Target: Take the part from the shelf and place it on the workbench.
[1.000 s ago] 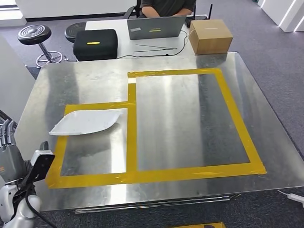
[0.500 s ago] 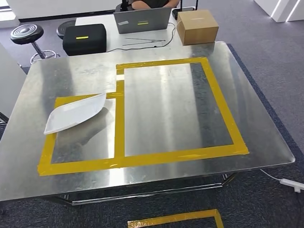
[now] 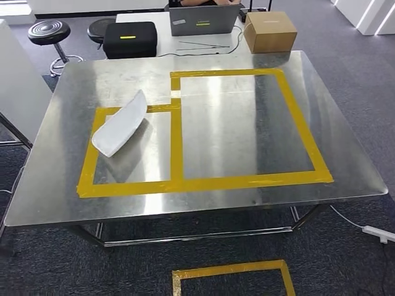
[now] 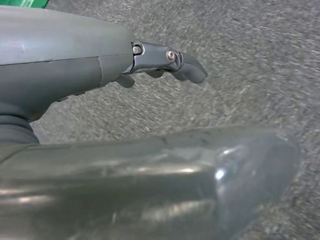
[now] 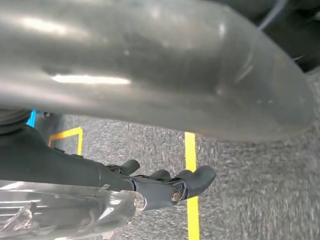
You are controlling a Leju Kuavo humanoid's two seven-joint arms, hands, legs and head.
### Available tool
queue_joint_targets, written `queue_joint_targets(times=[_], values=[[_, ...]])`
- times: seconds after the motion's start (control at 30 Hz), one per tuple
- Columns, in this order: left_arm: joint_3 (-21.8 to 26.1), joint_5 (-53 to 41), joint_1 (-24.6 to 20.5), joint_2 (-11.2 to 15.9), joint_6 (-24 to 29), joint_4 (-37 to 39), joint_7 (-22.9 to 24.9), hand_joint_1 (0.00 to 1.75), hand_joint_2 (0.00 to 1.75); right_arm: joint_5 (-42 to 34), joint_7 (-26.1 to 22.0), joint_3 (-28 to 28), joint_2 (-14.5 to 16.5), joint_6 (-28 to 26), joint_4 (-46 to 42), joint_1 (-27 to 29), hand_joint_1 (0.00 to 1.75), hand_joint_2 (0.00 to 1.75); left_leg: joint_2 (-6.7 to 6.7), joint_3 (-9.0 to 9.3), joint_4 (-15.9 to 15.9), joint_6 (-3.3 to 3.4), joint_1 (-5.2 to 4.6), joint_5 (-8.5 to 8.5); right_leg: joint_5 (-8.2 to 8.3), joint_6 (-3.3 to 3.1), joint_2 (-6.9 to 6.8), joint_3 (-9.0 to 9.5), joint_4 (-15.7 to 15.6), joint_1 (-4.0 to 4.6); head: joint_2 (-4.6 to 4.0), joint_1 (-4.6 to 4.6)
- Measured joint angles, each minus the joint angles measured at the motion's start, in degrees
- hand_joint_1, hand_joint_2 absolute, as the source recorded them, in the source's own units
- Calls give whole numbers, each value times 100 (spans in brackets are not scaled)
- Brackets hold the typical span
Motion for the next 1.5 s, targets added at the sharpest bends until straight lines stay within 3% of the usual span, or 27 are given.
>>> queue_joint_targets(times=[0.07, 0.13, 0.17, 0.23, 0.3, 0.33, 0.37, 0.43, 0.5, 0.57, 0.63, 0.7, 0.77, 0.83, 0.87, 0.9, 0.93, 1.0, 1.07, 1.1, 1.17, 1.2, 1.27, 1.33, 1.37, 1.43, 1.5], values=[[-11, -89, -42, -37, -1, 39, -46, 0, 0, 44, 5, 2, 1, 7, -3, -10, 0, 0, -81, -55, -7, -47, -3, 123, -97, -43, 118, 380, -597, 20, -1, 7], [-24, -178, -53, -41, -2, 71, -73, 0, 0, 82, 12, 5, 7, 13, -3, -11, 0, 0, -170, -78, -37, -112, 4, 234, -64, -65, 44, 378, -693, 25, -1, 31], [-35, -241, -42, -40, -4, 93, -77, 0, 0, 101, 14, 6, 12, 13, -2, -13, 0, 0, -167, -110, -21, -142, 10, 205, -11, -98, -11, 348, -709, 16, -1, 38], [-70, -375, -22, -37, -18, 127, -72, 0, 0, 129, 16, 9, 22, 14, -1, -14, 0, 0, -56, -246, 265, -205, 22, -168, 135, -164, -131, 236, -747, -17, 0, -8], [-108, -456, -38, -37, -34, 148, -65, 0, 0, 140, 15, 10, 25, 14, -2, -5, 0, 0, 94, -448, 937, -284, 56, -764, 266, -185, -267, 96, -747, -22, 0, -53], [-119, -472, -51, -35, -38, 156, -65, 0, 0, 143, 15, 10, 25, 15, -2, 2, 0, 0, 128, -515, 1279, -324, 79, -936, 326, -179, -342, 22, -743, -25, 0, -59], [-126, -473, -57, -33, -41, 164, -63, 0, 0, 148, 15, 10, 25, 16, -2, 6, 0, 0, 145, -514, 1504, -362, 105, -963, 384, -165, -420, -57, -736, -32, 0, -58], [-130, -486, -52, -31, -48, 179, -42, 0, 0, 174, 17, 11, 25, 19, -2, 3, 0, 0, 194, -230, 1408, -441, 159, -707, 482, -112, -564, -220, -704, -67, 0, -58], [-140, -527, -64, -39, -64, 187, 1, 0, 0, 213, 29, 13, 25, 16, -3, -5, 0, 0, 406, 375, 689, -529, 212, -520, 545, -31, -693, -350, -623, -92, 0, -74], [-172, -582, -104, -46, -80, 196, 36, 0, 0, 251, 48, 15, 24, 10, -5, -17, 0, 0, 584, 778, 80, -476, 211, -607, 597, 57, -814, -427, -535, -87, 0, -85], [-206, -633, -106, -41, -87, 210, 59, 0, 0, 290, 66, 19, 27, 9, -5, -33, 0, 0, 543, 787, -58, -310, 166, -651, 668, 134, -922, -447, -527, -107, 0, -81], [-219, -677, -70, -46, -83, 225, 84, 0, 0, 315, 79, 21, 30, 11, -4, -37, 0, 0, 459, 691, -56, -168, 150, -559, 543, 211, -781, -487, -453, -149, 0, -81], [-225, -703, -76, -48, -71, 232, 100, 0, 0, 330, 85, 21, 31, 11, -4, -18, 0, 0, 355, 552, -59, -61, 142, -429, 48, 246, -453, -643, 20, -158, 0, -69], [-244, -723, -100, -44, -65, 234, 106, 0, 0, 338, 85, 21, 30, 8, -4, -2, 0, 0, 211, 372, -56, -18, 112, -283, -448, 213, -282, -821, 764, -135, 0, -53], [-253, -732, -101, -46, -65, 238, 114, 0, 0, 342, 85, 21, 30, 4, -4, -2, 0, 0, 138, 278, -54, -12, 96, -209, -528, 186, -259, -836, 1006, -119, 0, -48], [-260, -739, -94, -48, -65, 242, 125, 0, 0, 350, 85, 21, 29, 0, -4, -4, 0, 0, 68, 187, -51, -15, 85, -135, -479, 154, -247, -756, 1060, -100, 0, -49], [-263, -742, -86, -49, -65, 246, 137, 0, 0, 362, 84, 21, 30, -4, -4, -7, 0, 0, -2, 104, -50, -25, 80, -66, -332, 117, -223, -573, 900, -81, 0, -50], [-263, -731, -83, -55, -65, 251, 152, 0, 0, 388, 83, 23, 31, -8, -4, -17, 0, 0, -148, -45, -46, -63, 74, 75, -114, 36, -24, 29, 115, -61, 0, -49], [-263, -713, -88, -61, -65, 255, 158, 0, 0, 406, 80, 28, 34, -9, -4, -32, 0, 0, -272, -133, -51, -119, 74, 214, -142, 1, 198, 472, -569, -60, -1, -52], [-263, -707, -85, -63, -66, 257, 165, 0, 0, 414, 79, 33, 37, -10, -4, -39, 0, 0, -325, -155, -65, -159, 81, 283, -186, -10, 242, 534, -712, -50, -1, -47], [-262, -706, -61, -61, -67, 263, 185, 0, 0, 439, 83, 49, 43, -14, -4, -51, 0, 0, -396, -182, -103, -235, 107, 378, -106, -59, 134, 469, -739, -34, -1, -28], [-262, -704, -46, -62, -67, 267, 193, 0, 0, 454, 86, 58, 46, -19, -4, -59, 0, 0, -333, -218, -59, -261, 114, 295, -41, -104, 65, 428, -747, -35, 0, -38], [-260, -695, -39, -72, -71, 272, 192, 0, 0, 484, 81, 71, 51, -28, -4, -56, 0, 0, -75, -359, 350, -301, 122, -225, 111, -174, -109, 305, -780, -53, 0, -76], [-258, -685, -64, -85, -77, 273, 167, 0, 0, 507, 45, 80, 53, -32, -4, -38, 0, 0, 107, -527, 1084, -365, 134, -812, 248, -188, -293, 143, -778, -49, 0, -102], [-258, -681, -75, -87, -80, 273, 152, 0, 0, 514, 23, 87, 53, -31, -4, -32, 0, 0, 133, -559, 1394, -398, 145, -902, 317, -182, -390, 57, -771, -50, 0, -101], [-255, -676, -76, -87, -84, 273, 136, 0, 0, 523, -9, 105, 53, -28, -4, -32, 0, 0, 165, -403, 1578, -449, 173, -680, 444, -150, -569, -127, -746, -54, 0, -102], [-250, -678, -78, -93, -84, 273, 134, 0, 0, 528, -19, 118, 53, -25, -4, -34, 0, 0, 331, 162, 1031, -486, 199, -444, 535, -87, -720, -294, -692, -56, 0, -104]])
